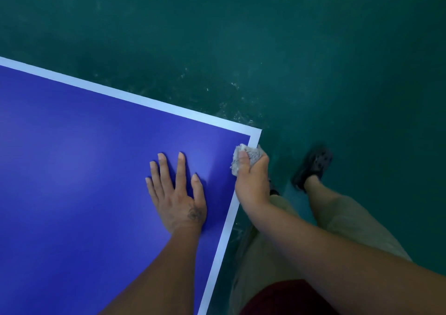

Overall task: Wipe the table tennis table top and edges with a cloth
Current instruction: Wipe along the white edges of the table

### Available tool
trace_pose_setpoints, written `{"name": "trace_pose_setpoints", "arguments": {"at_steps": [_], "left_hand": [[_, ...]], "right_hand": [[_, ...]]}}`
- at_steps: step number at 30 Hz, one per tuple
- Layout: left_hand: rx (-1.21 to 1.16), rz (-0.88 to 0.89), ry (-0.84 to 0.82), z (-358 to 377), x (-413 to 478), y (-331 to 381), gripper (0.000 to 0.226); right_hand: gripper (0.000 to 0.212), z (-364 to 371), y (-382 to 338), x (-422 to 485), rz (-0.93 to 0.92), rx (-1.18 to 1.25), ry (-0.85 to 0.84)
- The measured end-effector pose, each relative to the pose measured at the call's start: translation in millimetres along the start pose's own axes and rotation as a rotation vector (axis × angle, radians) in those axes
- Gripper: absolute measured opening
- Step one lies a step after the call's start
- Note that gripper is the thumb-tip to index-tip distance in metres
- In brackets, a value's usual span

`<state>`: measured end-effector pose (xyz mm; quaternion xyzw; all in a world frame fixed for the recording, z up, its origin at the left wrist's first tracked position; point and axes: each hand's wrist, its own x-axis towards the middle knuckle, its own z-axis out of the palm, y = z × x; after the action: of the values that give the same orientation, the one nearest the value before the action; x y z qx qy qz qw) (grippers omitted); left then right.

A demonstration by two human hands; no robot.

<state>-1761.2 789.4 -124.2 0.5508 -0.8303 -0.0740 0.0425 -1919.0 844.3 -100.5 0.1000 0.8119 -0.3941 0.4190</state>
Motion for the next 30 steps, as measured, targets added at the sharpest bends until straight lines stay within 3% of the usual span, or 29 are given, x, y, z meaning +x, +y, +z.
{"name": "trace_pose_setpoints", "arguments": {"at_steps": [5, 8, 13, 17, 22, 26, 30], "left_hand": [[-0.004, -0.143, -0.023, 0.5, 0.4, -0.6, 0.063], [-0.013, -0.382, -0.011, -2.7, 4.5, 9.9, 0.064], [-0.029, -0.878, 0.090, 7.1, 50.9, 53.3, 0.064], [-0.029, -1.208, 0.167, 20.3, 100.2, 80.2, 0.066], [0.038, -1.201, 0.206, 21.9, 103.5, 85.0, 0.070], [0.035, -1.228, 0.175, 21.3, 105.3, 86.6, 0.066], [0.010, -1.244, 0.165, 17.7, 107.2, 86.6, 0.066]], "right_hand": [[0.055, -5.1, -25.0, 29.5, 0.023, 0.047, 0.007], [0.055, -19.2, -34.8, 33.4, -0.001, 0.006, -0.071], [0.059, -63.1, -62.0, 52.2, -0.248, -0.336, -0.375], [0.062, -83.8, -101.1, 81.4, -0.302, -0.731, -0.713], [0.067, -69.4, -142.0, 103.3, -0.315, -1.118, -0.926], [0.039, -19.8, -156.5, 101.2, -0.373, -1.016, -1.007], [0.048, 60.0, -169.6, 97.6, -0.406, -0.923, -1.017]]}}
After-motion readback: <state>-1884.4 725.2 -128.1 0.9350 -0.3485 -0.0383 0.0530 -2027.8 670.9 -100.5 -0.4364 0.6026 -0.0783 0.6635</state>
